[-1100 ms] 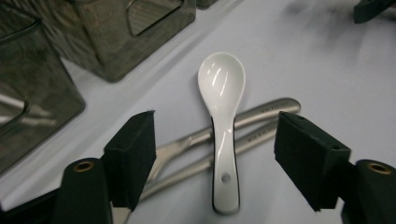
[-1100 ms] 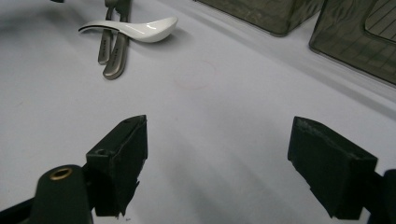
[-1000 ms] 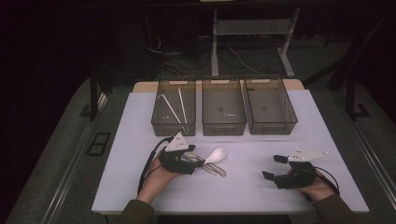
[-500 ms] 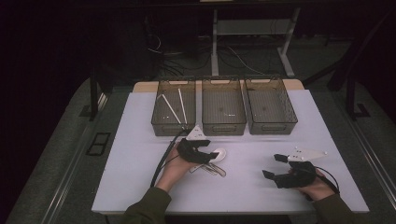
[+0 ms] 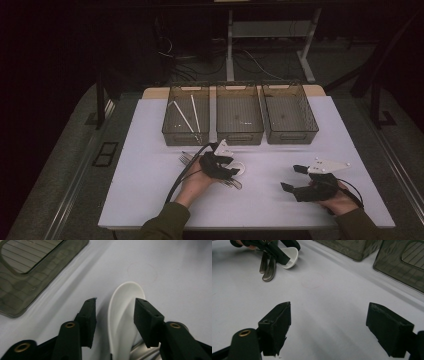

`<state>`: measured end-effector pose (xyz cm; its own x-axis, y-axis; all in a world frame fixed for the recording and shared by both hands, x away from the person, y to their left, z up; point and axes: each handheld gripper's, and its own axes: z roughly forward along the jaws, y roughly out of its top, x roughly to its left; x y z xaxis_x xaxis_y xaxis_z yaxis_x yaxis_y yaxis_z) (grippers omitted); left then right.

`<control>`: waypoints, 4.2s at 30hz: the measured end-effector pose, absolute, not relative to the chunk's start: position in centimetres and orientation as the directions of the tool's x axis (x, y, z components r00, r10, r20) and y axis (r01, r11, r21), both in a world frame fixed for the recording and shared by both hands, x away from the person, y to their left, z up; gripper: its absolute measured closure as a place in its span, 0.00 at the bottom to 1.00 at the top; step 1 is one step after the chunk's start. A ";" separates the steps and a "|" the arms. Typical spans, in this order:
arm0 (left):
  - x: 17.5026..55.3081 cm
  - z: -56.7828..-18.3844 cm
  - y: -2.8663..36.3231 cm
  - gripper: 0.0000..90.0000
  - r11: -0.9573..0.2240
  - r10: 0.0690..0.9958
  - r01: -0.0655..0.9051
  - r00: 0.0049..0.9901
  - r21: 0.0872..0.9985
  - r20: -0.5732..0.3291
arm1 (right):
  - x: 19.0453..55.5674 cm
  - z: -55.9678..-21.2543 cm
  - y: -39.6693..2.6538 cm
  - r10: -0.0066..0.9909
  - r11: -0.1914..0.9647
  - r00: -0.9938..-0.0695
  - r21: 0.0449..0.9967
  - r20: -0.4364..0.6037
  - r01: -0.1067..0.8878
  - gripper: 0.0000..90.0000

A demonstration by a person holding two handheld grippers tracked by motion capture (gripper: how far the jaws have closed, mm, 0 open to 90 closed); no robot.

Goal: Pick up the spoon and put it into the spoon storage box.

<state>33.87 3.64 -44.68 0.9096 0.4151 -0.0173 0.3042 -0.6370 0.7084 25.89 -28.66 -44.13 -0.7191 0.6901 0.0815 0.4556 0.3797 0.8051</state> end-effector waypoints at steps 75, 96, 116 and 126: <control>42.4 -33.5 -0.4 0.93 -0.670 0.269 0.067 0.950 0.740 0.158 | 25.8 -43.6 -28.9 0.706 0.346 -0.703 0.826 0.083 0.446 0.23; 46.4 -36.2 -2.2 0.93 -0.699 0.303 0.098 0.938 0.708 0.169 | 25.9 -43.5 -29.1 0.708 0.329 -0.700 0.832 0.096 0.446 0.23; 46.3 -37.9 -3.5 0.92 -0.774 0.279 0.121 0.946 0.621 0.164 | 25.8 -43.5 -29.1 0.705 0.330 -0.703 0.833 0.095 0.444 0.23; 45.8 -37.3 -3.5 0.83 -0.728 0.295 0.119 0.943 0.675 0.152 | 25.8 -43.5 -29.2 0.704 0.332 -0.704 0.833 0.094 0.443 0.23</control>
